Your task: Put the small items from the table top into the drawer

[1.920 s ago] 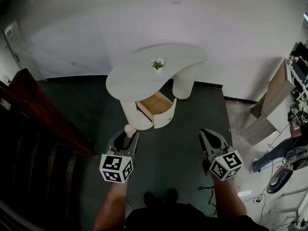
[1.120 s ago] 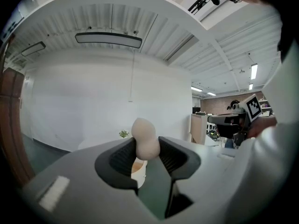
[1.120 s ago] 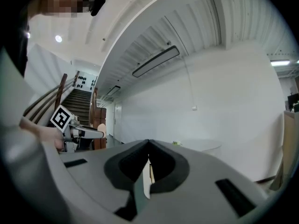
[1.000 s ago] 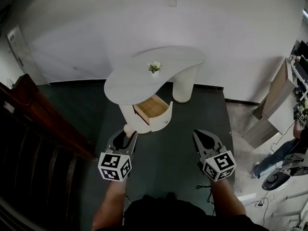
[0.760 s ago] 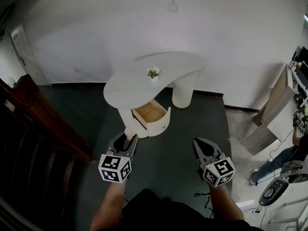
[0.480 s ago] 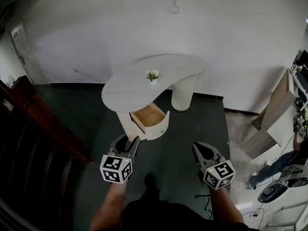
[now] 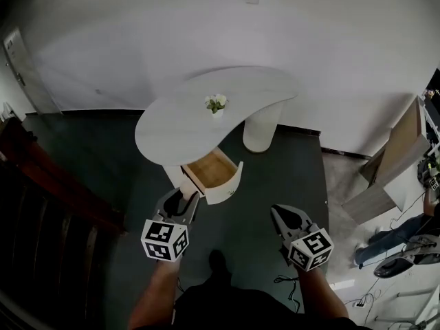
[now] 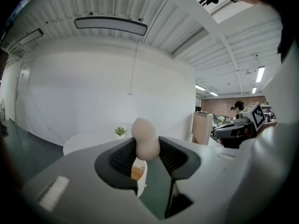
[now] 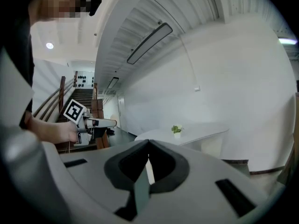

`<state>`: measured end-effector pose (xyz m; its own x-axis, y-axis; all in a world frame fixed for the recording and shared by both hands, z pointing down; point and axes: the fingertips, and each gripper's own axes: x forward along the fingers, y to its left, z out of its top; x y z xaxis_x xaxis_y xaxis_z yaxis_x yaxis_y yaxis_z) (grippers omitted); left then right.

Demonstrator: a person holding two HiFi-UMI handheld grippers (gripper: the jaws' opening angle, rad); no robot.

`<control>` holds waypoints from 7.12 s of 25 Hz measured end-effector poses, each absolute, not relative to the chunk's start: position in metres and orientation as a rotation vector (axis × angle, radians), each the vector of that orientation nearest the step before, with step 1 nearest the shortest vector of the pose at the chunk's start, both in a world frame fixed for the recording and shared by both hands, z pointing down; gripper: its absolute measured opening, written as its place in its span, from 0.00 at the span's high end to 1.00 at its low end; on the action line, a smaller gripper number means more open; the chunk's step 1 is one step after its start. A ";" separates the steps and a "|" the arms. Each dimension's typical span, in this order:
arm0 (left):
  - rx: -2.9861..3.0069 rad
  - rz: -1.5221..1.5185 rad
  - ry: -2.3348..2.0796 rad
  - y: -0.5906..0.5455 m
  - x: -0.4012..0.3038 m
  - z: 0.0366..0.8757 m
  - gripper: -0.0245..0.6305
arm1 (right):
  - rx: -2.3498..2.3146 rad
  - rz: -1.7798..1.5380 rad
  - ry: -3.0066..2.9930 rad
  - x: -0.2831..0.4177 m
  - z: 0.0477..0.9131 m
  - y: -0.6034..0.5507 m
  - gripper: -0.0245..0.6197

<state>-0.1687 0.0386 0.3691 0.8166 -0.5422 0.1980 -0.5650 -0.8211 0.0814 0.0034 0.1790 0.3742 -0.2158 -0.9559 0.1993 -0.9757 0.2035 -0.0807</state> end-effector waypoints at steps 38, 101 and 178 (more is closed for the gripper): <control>2.581 0.234 -1.128 -0.171 -0.055 0.407 0.72 | 1.429 0.467 -2.588 0.115 0.409 -0.126 0.95; 2.268 0.890 -0.996 -0.138 -0.011 0.679 0.72 | 0.881 0.736 -2.540 0.073 0.604 -0.170 0.95; 2.233 1.884 0.297 -0.108 0.004 0.855 0.67 | 0.907 0.785 -2.448 0.117 0.654 -0.179 0.95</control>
